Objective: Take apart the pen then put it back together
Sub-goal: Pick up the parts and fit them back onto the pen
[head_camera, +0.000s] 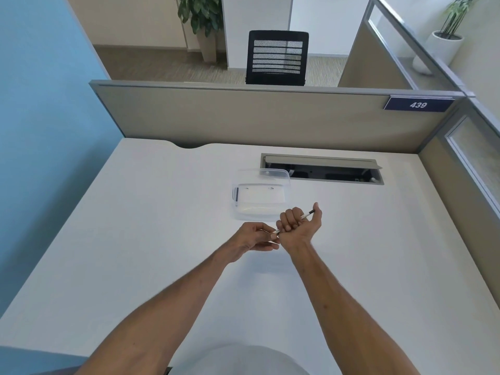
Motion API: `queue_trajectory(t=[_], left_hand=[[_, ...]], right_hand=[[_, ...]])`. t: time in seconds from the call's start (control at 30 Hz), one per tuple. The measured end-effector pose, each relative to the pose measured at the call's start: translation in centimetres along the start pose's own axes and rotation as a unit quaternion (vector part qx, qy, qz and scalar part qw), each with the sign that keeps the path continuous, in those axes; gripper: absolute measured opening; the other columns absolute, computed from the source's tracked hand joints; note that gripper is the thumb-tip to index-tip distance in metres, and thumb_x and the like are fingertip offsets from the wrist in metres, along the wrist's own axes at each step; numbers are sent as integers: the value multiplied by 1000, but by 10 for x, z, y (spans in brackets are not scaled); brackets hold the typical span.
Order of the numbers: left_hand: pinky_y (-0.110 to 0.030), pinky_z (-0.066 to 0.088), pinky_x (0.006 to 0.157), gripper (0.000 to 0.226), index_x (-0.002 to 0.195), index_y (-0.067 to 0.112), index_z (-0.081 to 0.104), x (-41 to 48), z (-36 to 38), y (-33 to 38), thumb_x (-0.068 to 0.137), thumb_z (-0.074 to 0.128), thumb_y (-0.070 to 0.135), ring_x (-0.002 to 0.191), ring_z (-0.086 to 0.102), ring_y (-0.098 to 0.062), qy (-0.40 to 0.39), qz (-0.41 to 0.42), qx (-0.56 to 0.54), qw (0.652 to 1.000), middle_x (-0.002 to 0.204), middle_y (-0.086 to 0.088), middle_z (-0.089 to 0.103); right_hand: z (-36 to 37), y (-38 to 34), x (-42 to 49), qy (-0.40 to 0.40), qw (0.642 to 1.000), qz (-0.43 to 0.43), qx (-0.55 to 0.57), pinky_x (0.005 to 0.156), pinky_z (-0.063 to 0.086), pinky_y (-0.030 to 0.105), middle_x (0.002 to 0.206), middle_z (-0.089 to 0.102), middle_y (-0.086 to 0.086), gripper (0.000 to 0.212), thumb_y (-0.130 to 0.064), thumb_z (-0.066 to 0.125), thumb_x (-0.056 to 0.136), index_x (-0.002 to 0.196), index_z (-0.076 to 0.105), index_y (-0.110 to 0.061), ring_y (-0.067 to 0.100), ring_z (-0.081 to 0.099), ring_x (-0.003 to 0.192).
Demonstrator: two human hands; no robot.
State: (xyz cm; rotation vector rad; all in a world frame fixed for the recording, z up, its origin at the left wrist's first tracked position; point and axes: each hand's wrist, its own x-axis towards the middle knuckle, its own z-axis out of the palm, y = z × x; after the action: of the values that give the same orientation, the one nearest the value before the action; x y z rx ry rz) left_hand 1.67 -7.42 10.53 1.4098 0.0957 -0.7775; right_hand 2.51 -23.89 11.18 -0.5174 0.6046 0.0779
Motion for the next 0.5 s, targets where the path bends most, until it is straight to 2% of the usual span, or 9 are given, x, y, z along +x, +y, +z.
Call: queue_trajectory(t=[0.1, 0.23, 0.5], left_hand=[[-41, 61, 105, 22, 111, 5, 76, 1, 4, 0, 93, 84, 16, 107, 80, -36, 0, 6, 1, 1000, 114, -21, 82], [-40, 62, 103, 29, 115, 1, 76, 2, 6, 2, 93, 85, 17, 108, 80, -36, 3, 15, 4, 1000, 114, -22, 82], [-39, 63, 102, 22, 111, 4, 75, 0, 6, 3, 93, 84, 12, 105, 80, -35, -7, 21, -2, 1000, 110, -19, 82]], right_hand=[[0, -3, 0, 8, 1000, -6, 18, 46, 10, 31, 57, 8, -4, 62, -64, 54, 87, 60, 16, -23, 17, 6, 50], [1, -4, -4, 6, 1000, -24, 19, 49, 7, 33, 57, 7, -3, 74, -77, 56, 88, 63, 14, -22, 17, 6, 51], [8, -7, -2, 45, 998, -32, 30, 50, 4, 31, 57, 7, -5, 54, -57, 49, 87, 65, 13, -24, 19, 2, 53]])
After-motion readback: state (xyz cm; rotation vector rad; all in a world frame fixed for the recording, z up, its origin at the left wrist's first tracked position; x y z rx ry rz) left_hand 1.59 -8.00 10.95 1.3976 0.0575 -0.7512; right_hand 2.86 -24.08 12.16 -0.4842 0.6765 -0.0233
